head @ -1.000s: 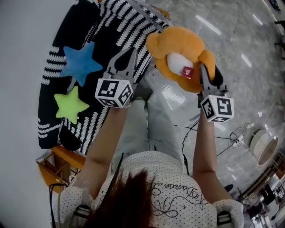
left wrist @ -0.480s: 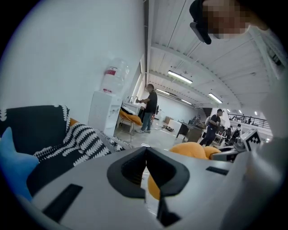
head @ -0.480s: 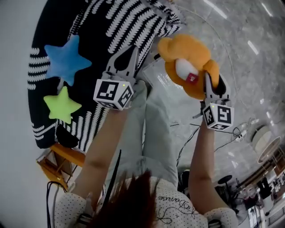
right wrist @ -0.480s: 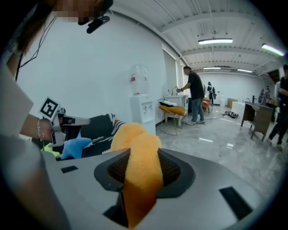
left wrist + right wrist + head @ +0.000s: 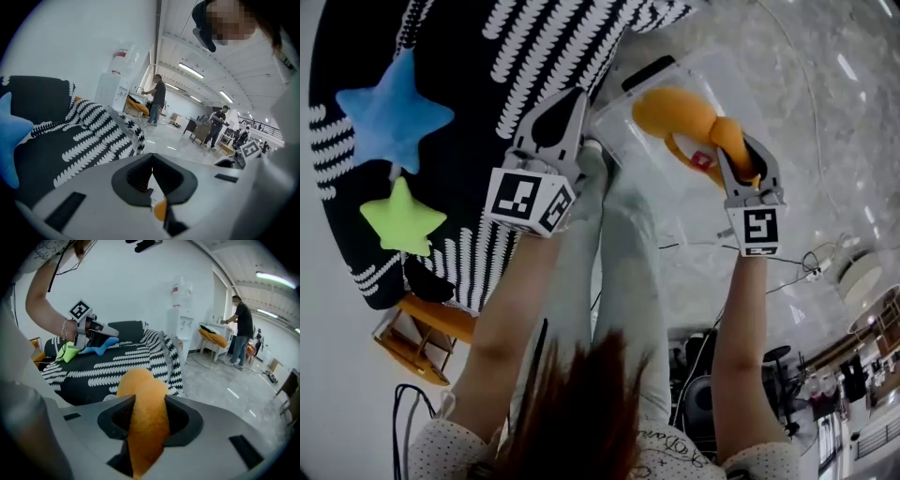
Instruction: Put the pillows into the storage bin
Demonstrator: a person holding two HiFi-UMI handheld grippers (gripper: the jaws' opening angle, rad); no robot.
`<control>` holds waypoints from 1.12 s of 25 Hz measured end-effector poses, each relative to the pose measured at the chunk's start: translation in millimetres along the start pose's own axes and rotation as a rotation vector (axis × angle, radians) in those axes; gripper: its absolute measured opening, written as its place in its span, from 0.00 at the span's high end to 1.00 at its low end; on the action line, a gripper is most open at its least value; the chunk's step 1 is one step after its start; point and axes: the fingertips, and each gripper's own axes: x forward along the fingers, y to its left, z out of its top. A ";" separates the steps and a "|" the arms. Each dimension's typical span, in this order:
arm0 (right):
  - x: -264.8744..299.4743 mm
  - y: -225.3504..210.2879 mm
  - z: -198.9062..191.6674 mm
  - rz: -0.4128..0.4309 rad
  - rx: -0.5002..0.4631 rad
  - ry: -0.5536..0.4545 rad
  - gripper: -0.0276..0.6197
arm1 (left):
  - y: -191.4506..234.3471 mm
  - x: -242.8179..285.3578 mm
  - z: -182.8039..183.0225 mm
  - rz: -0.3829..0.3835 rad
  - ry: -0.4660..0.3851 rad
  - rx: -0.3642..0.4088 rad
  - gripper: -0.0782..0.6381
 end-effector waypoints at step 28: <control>235.6 71.1 -163.1 0.328 -0.681 0.236 0.53 | 41.4 14.5 -140.0 0.100 0.099 -0.131 0.88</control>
